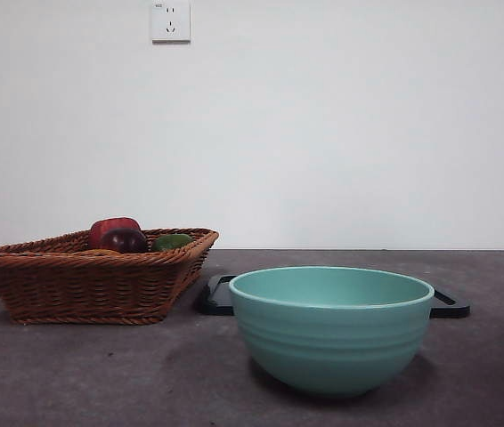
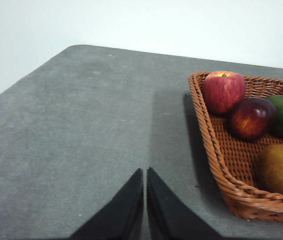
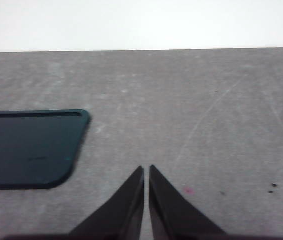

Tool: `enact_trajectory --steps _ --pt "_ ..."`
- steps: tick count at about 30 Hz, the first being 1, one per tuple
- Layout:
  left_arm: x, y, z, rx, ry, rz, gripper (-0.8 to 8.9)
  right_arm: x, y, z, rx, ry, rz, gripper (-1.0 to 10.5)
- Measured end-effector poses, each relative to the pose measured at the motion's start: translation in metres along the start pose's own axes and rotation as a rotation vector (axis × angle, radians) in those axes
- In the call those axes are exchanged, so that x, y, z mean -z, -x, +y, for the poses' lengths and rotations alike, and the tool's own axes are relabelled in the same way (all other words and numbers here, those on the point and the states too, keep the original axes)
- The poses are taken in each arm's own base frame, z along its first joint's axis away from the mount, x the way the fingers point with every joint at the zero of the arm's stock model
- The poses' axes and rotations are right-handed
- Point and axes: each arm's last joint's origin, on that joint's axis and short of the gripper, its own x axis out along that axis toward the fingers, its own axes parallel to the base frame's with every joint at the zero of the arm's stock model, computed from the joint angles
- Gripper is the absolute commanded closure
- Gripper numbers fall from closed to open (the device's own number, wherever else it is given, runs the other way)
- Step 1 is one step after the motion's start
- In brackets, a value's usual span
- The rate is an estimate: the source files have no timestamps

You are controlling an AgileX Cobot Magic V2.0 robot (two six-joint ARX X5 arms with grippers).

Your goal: Pick up the wifruite, put it on the bowl, pick up the plate, put it on desk

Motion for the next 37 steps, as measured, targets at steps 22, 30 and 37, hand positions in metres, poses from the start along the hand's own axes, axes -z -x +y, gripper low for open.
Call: enact_trajectory --steps 22,30,37 --pt "-0.082 0.036 -0.011 0.118 0.226 -0.197 8.04 -0.096 0.026 0.015 -0.162 -0.25 -0.169 9.4" --pt "-0.135 0.059 -0.019 0.227 0.217 -0.181 8.04 -0.152 0.037 0.026 -0.244 -0.251 -0.03 9.4" --pt "-0.172 0.066 -0.027 0.339 0.144 -0.104 8.04 -0.183 0.034 0.034 -0.346 -0.222 0.08 9.4"
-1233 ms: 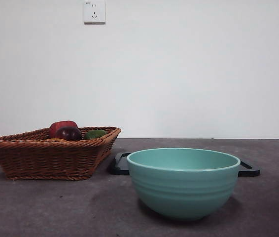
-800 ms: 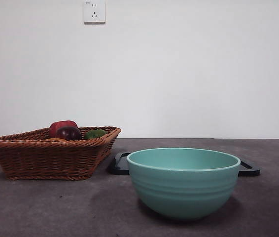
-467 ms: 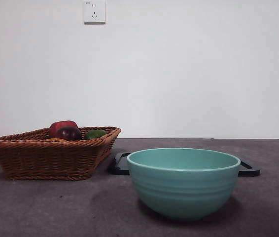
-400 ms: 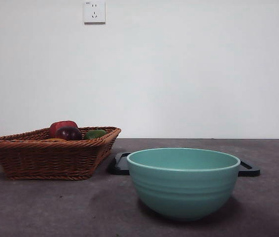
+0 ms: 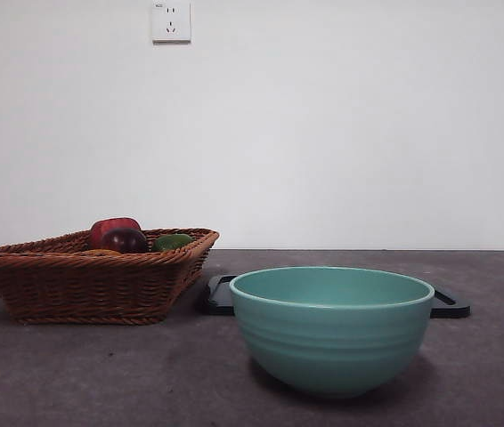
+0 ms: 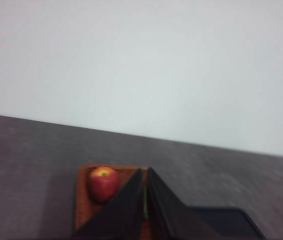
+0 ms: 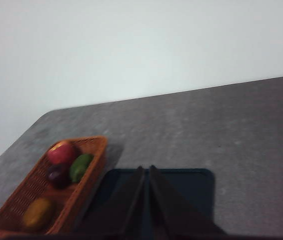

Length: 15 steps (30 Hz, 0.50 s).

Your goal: Pick up the wifruite, put it on the bowl, pick up the plate, put it on desk

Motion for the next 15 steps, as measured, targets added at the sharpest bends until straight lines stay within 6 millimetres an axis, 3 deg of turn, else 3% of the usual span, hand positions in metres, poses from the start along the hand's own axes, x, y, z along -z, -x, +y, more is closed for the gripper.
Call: enact_trajectory --steps 9,15 --pt "-0.043 -0.017 -0.014 0.135 -0.027 0.156 8.04 -0.025 -0.002 0.017 -0.136 0.058 0.166 9.4" --pt "-0.051 -0.026 -0.022 0.314 -0.028 0.234 8.04 -0.027 0.007 0.022 -0.155 0.131 0.288 9.4"
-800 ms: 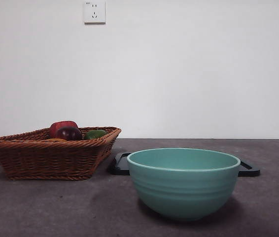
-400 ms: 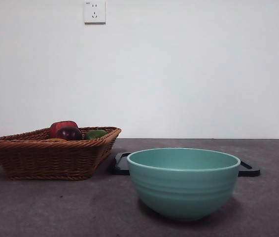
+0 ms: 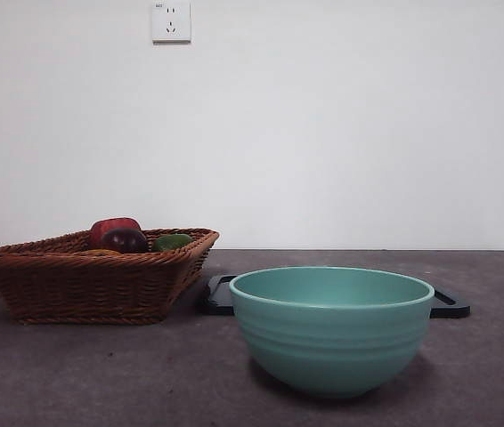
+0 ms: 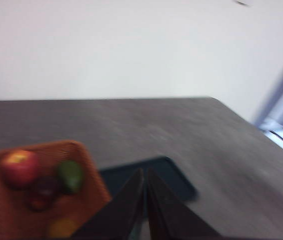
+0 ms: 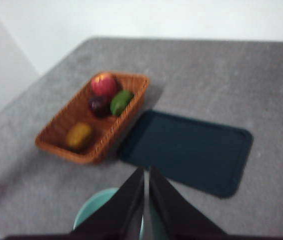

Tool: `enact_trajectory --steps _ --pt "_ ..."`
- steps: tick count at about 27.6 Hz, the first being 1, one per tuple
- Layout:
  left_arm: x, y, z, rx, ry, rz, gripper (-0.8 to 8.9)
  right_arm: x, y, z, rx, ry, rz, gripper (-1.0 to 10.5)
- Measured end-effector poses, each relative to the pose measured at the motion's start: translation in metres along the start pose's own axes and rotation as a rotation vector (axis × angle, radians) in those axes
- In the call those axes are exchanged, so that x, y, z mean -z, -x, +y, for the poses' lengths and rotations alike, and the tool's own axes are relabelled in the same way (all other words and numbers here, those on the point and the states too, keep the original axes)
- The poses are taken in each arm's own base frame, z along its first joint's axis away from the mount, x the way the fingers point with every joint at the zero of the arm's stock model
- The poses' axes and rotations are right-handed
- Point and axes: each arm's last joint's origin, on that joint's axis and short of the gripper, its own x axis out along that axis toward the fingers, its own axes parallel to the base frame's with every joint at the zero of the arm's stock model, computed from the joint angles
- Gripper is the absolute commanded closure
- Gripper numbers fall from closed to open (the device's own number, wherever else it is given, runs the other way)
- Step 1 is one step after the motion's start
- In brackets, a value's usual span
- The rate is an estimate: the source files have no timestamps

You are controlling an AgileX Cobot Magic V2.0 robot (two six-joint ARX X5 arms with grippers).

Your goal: Pick up the wifruite, put it on the bowl, pick up the plate, put it on desk

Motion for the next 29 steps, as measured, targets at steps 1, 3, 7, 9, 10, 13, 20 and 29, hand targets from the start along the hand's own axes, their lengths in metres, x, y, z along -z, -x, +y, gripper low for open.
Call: enact_trajectory --steps 1,3,7,9,10,13,20,29 --pt "0.001 -0.001 -0.001 0.043 0.0 0.015 8.04 0.0 0.002 0.001 -0.007 0.014 0.014 9.4" --pt "0.001 -0.001 -0.004 0.097 -0.003 0.027 8.04 0.001 0.006 0.004 -0.026 0.036 0.031 9.4" --pt "0.002 0.0 -0.007 0.164 -0.01 0.04 8.04 0.001 0.017 0.01 -0.058 0.092 0.022 9.4" --pt "0.005 0.002 -0.008 0.168 0.0 0.059 8.03 0.002 0.022 0.012 -0.062 0.112 0.013 9.4" --pt "0.007 0.003 -0.008 0.168 0.007 0.073 8.03 0.003 0.023 0.013 -0.061 0.116 0.013 9.4" --pt "0.012 0.004 -0.008 0.163 0.029 0.123 7.72 0.007 0.026 0.014 -0.059 0.113 0.035 9.4" --pt "0.014 0.004 -0.007 0.161 0.031 0.14 4.07 0.008 0.026 0.014 -0.059 0.115 0.039 8.2" --pt "0.012 0.004 -0.008 0.165 0.011 0.12 2.67 0.007 0.026 0.014 -0.06 0.121 0.032 3.4"
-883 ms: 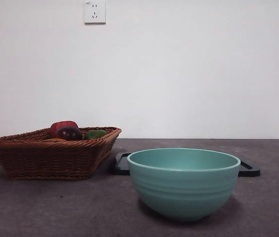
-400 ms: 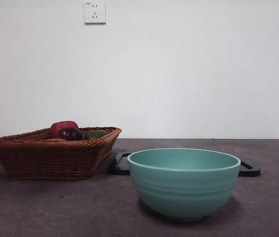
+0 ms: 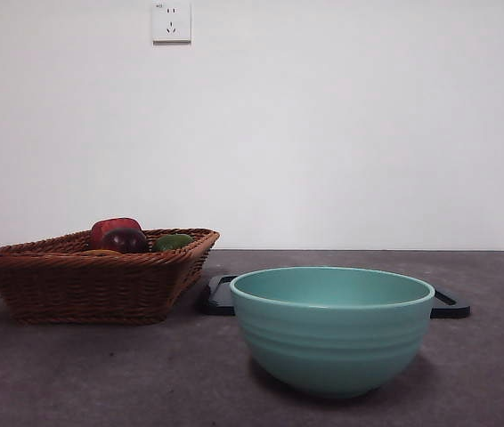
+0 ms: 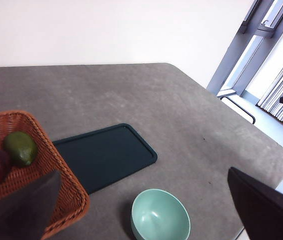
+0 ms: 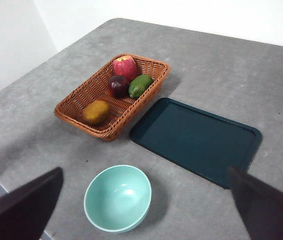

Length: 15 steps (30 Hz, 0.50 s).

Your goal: Pick up the wifruite, put it on the bowl, pick up the plate, put it on desk

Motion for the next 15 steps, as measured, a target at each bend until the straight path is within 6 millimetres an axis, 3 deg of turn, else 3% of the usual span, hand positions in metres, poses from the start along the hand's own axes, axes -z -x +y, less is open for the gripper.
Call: enact_trajectory --steps 15 --pt "0.0008 -0.0046 0.0035 -0.006 0.049 0.034 2.51 0.0 0.0 0.0 0.002 0.001 0.0 3.4"
